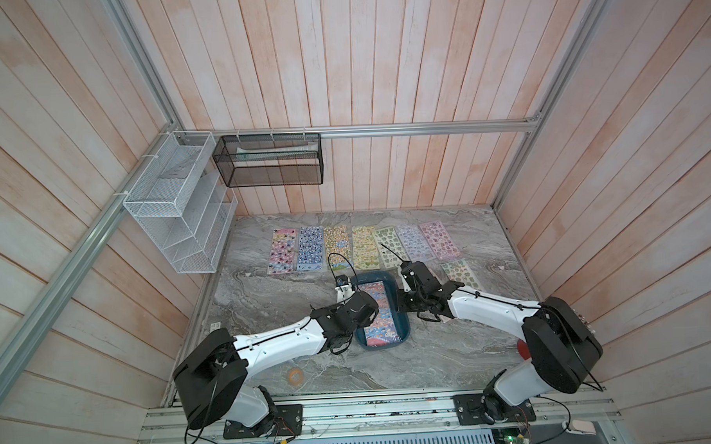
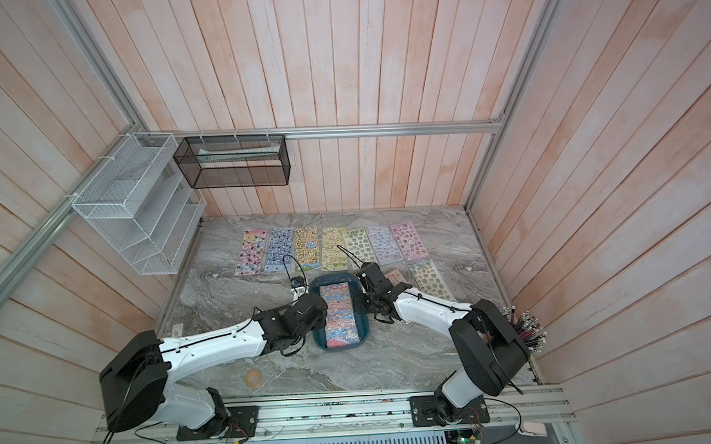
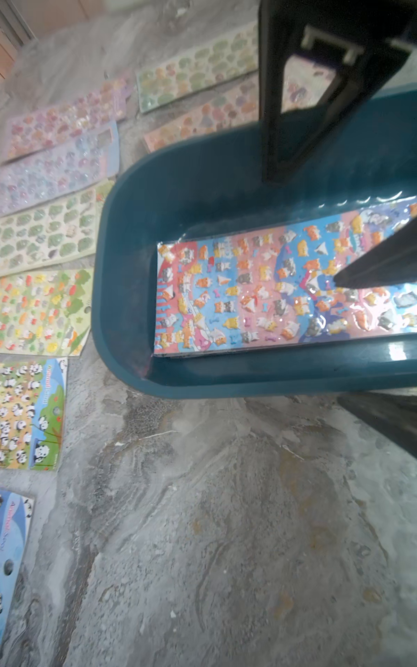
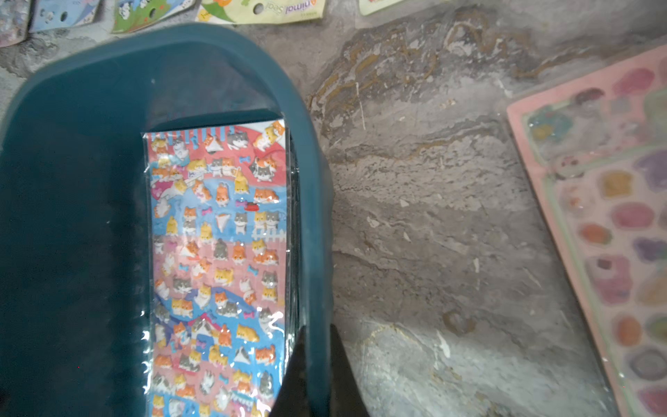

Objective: Take the stickers out of the storage box
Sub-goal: Pick up the sticker from the storage box.

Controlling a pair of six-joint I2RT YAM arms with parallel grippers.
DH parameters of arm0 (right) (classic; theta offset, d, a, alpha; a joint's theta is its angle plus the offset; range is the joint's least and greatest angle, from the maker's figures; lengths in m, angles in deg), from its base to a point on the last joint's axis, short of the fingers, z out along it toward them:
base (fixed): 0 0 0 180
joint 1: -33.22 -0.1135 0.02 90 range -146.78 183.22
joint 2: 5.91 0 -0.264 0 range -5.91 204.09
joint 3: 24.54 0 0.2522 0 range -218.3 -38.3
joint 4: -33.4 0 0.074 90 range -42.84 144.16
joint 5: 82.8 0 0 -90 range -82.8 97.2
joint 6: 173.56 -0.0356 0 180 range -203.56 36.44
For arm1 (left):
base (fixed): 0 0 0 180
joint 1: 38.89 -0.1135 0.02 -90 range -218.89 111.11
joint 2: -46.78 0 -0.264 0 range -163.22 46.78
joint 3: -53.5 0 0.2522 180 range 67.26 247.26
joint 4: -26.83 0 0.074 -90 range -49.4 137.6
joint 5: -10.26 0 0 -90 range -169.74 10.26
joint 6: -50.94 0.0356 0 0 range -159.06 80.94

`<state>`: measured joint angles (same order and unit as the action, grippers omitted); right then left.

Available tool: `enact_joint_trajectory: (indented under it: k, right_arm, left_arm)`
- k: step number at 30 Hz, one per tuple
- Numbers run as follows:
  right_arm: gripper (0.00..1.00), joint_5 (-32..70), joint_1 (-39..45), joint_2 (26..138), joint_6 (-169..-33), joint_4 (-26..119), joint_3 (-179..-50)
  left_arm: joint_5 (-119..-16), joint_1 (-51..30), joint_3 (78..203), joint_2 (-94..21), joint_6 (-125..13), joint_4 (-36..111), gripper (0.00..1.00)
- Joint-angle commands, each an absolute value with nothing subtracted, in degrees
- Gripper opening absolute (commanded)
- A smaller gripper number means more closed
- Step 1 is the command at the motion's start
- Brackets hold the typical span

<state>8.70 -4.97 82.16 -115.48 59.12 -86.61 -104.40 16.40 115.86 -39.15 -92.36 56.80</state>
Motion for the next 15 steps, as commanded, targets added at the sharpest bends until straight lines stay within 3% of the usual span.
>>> enact_joint_trajectory:
  k: [1, 9, 15]
  right_arm:
    - [0.0, 9.33, -5.46, 81.98, -116.69, 54.95, -86.38]
    - [0.0, 9.29, -5.51, 81.68, -116.25, 54.42, -86.11]
    - [0.0, 9.09, -5.49, 81.63, -115.81, 54.44, -85.8]
  left_arm:
    - [-102.94, 16.42, 117.7, -42.79, -92.83, 53.15, 0.49]
    - [-95.95, 12.36, 118.78, -49.55, -93.07, 49.55, 0.52]
    - [-97.5, 11.48, 119.65, -50.64, -92.6, 51.14, 0.52]
